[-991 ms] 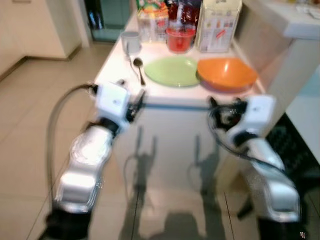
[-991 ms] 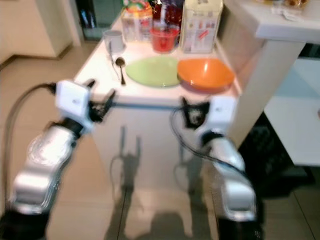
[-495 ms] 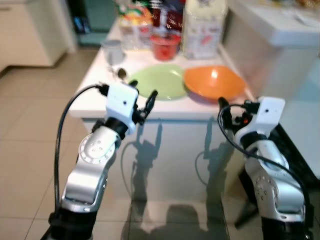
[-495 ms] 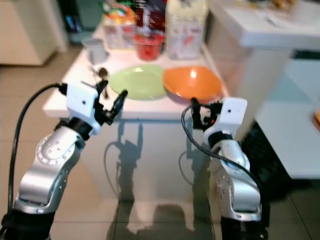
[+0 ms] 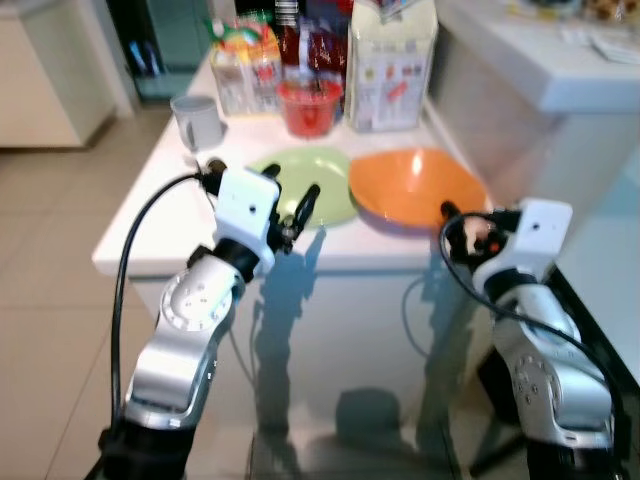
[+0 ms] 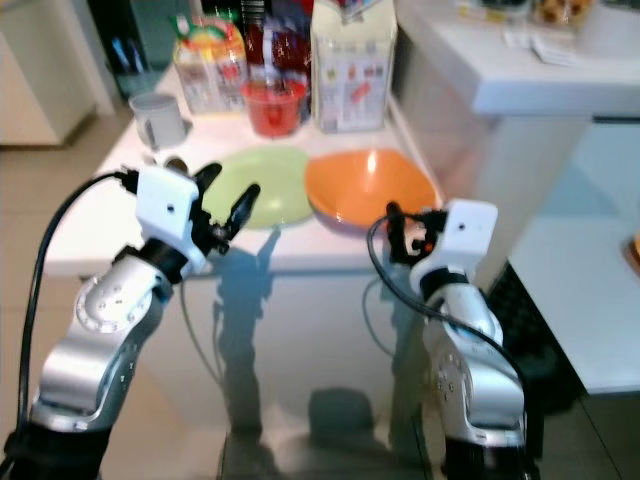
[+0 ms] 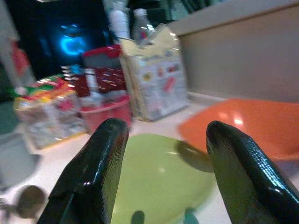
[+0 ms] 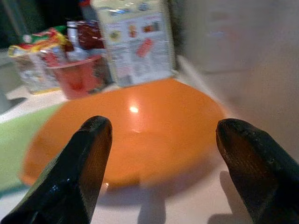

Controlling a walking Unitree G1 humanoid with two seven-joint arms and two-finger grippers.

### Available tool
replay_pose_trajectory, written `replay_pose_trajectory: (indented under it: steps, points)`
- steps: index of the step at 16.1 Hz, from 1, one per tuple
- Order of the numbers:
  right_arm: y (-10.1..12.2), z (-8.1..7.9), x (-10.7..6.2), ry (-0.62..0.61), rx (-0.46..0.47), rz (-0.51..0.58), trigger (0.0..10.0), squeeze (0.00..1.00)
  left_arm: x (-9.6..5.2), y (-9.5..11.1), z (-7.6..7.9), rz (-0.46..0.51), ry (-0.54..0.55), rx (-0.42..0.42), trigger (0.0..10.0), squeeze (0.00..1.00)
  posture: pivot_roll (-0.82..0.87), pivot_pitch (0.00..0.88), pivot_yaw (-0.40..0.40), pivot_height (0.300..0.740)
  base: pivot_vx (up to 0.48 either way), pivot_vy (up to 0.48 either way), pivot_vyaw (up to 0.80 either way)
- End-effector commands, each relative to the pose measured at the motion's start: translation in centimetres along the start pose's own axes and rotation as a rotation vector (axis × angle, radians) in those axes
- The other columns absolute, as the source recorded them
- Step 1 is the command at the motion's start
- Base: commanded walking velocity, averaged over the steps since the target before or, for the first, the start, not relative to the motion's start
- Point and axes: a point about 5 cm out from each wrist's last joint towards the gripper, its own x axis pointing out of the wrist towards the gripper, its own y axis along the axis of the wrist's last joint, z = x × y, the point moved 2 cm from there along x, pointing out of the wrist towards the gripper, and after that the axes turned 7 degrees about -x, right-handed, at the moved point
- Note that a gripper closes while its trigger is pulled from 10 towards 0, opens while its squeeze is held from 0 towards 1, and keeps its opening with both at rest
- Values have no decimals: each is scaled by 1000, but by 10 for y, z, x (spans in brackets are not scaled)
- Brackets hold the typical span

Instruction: Setting the table

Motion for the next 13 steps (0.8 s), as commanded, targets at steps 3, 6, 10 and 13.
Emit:
replay_pose_trajectory:
  steps: [3, 6, 10, 13]
  points:
    - [6, -9, 0, 31, 9, 23, 10000, 0, -2, 1, -8, 5, 44, 21, 10000, 0, 21, 0, -14, 740, 195, 0, 0]
    - [10, -9, 1, 37, 17, 43, 10000, 0, -3, 3, -5, 11, 21, 17, 10000, 0, 22, 0, -17, 740, 0, 0, 0]
    - [23, -9, -9, 125, 35, 81, 10000, 0, -8, 4, 7, 21, -90, -6, 10000, 0, 24, 0, -21, 740, 0, 0, 0]
    - [35, 4, -19, 263, -15, 90, 10000, 0, -16, 4, 13, -6, -214, -36, 10000, 0, 18, 0, -20, 740, 0, 0, 0]
